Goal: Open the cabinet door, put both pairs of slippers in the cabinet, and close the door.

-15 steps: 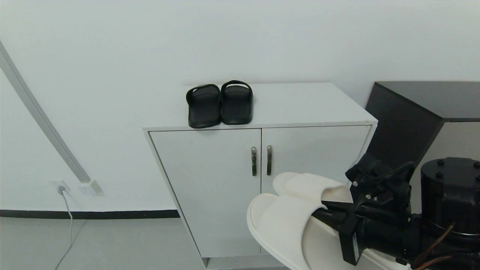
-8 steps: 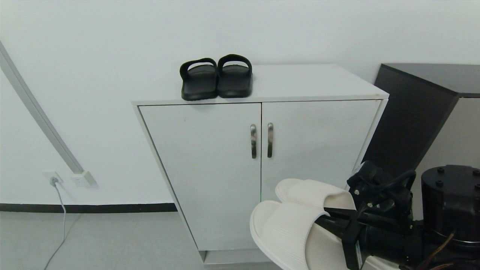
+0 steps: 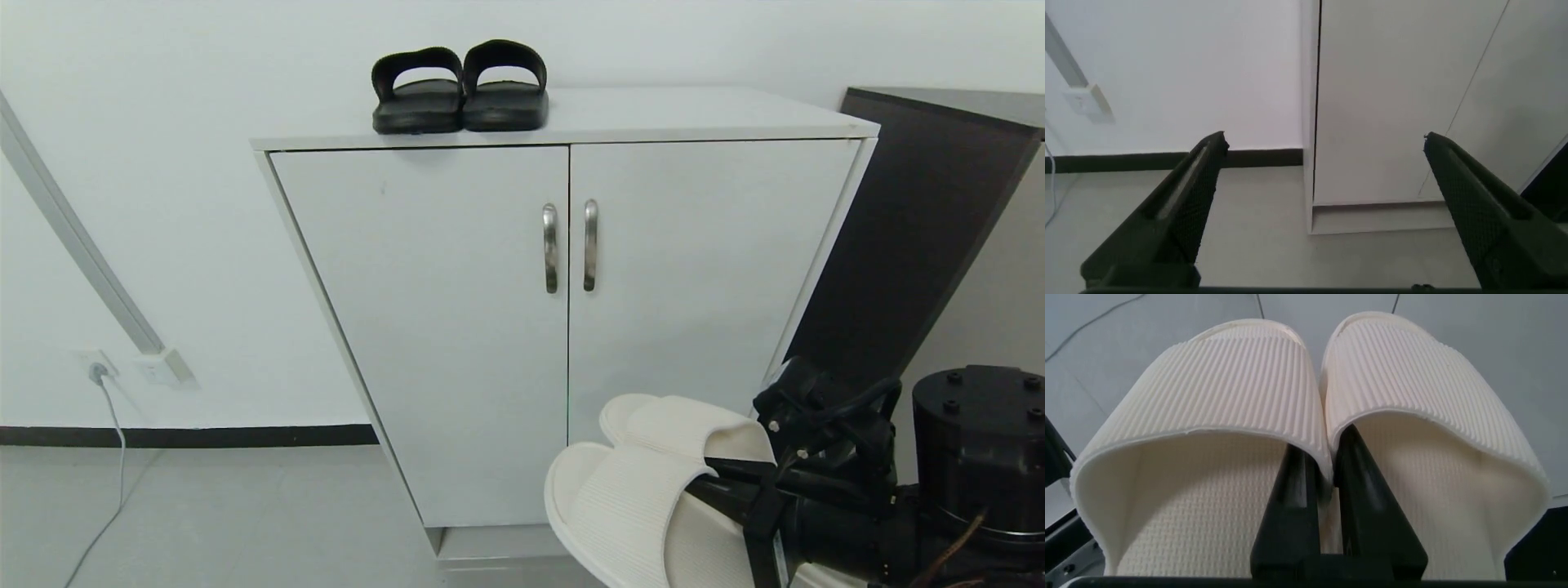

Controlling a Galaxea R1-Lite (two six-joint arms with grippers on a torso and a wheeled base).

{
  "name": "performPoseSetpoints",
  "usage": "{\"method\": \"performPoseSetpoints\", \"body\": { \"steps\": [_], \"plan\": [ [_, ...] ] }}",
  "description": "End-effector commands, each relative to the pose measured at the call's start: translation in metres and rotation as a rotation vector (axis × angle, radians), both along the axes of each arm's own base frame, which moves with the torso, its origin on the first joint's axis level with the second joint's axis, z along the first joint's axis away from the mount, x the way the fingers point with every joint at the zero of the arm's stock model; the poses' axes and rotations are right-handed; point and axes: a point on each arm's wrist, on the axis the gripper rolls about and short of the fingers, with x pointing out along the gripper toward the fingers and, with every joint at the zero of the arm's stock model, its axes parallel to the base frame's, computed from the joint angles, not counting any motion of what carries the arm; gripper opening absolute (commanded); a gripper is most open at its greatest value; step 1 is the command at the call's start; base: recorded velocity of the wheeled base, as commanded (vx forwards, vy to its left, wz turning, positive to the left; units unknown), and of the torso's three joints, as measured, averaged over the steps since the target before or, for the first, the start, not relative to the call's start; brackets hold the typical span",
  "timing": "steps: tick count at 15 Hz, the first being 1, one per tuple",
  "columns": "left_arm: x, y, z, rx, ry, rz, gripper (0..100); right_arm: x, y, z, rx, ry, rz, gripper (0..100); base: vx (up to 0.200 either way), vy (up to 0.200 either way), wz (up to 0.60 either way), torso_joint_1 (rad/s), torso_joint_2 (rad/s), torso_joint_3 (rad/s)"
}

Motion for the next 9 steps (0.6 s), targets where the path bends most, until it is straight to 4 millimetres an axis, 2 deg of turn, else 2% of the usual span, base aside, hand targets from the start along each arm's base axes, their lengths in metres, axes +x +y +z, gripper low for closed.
{"method": "performPoseSetpoints", "body": {
  "steps": [1, 3, 4, 5, 7, 9],
  "plan": [
    [0.000, 0.000, 0.000, -0.009, -0.002, 0.012, 100, 0.000, 0.001, -0.001, -0.002, 0.002, 0.005, 0, 0.000, 0.000, 0.00, -0.032, 0.44, 0.417],
    [-0.002, 0.001, 0.009, 0.017, -0.053, 0.061, 100, -0.001, 0.002, 0.000, -0.002, 0.000, 0.010, 0, 0.000, 0.000, 0.00, -0.012, 0.30, 0.283],
    [-0.010, 0.001, 0.043, -0.028, -0.153, 0.031, 100, -0.002, 0.001, -0.001, -0.003, 0.001, 0.010, 0, 0.000, 0.000, 0.00, -0.002, 0.11, 0.110],
    [-0.011, 0.001, 0.054, -0.046, -0.151, 0.019, 100, -0.002, 0.001, -0.001, -0.004, 0.002, 0.010, 0, 0.000, 0.000, 0.00, -0.002, 0.07, 0.036],
    [0.003, -0.001, 0.059, 0.032, 0.002, -0.058, 100, -0.002, 0.004, -0.004, -0.013, 0.006, 0.020, 0, 0.000, 0.000, 0.00, 0.000, 0.00, 0.000],
    [0.020, -0.003, 0.066, 0.006, 0.094, -0.125, 100, -0.003, 0.003, -0.006, -0.014, 0.005, 0.021, 0, 0.000, 0.000, 0.00, 0.000, 0.00, 0.000]
  ]
}}
